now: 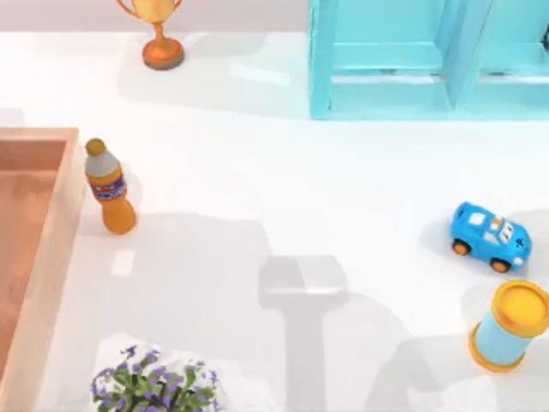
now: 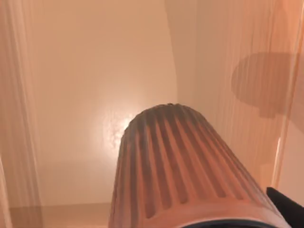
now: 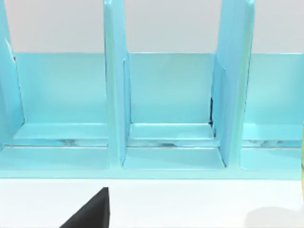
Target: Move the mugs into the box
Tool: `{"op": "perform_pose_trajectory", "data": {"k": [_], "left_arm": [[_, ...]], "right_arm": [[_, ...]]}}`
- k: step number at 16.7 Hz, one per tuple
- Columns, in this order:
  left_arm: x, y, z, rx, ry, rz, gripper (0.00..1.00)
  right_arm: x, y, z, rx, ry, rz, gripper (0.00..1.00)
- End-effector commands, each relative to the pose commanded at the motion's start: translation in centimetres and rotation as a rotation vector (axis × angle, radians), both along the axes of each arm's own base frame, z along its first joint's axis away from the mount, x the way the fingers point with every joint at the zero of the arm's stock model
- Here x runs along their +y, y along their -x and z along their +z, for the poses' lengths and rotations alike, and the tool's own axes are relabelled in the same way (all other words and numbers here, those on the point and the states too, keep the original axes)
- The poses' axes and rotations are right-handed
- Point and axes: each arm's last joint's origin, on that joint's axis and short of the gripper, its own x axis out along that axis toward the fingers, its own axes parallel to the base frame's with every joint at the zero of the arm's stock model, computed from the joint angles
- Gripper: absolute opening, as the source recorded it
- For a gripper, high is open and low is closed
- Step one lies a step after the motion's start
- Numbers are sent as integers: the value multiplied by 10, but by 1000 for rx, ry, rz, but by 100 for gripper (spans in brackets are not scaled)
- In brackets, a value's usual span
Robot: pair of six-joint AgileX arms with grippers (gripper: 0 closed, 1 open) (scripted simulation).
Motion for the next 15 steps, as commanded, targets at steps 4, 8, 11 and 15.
{"op": "perform_pose_trajectory", "data": {"k": [4,8,11,15], "left_arm": [[2,-1,-18,7,1,6,0],[4,-1,-53,0,0,5,0],[4,1,-64,-4,3,5,0],[4,1,-64,-4,3,5,8]], "right_arm": [[0,0,0,0,0,0,100],[0,0,0,0,0,0,100],[0,0,0,0,0,0,100],[0,0,0,0,0,0,100]]}}
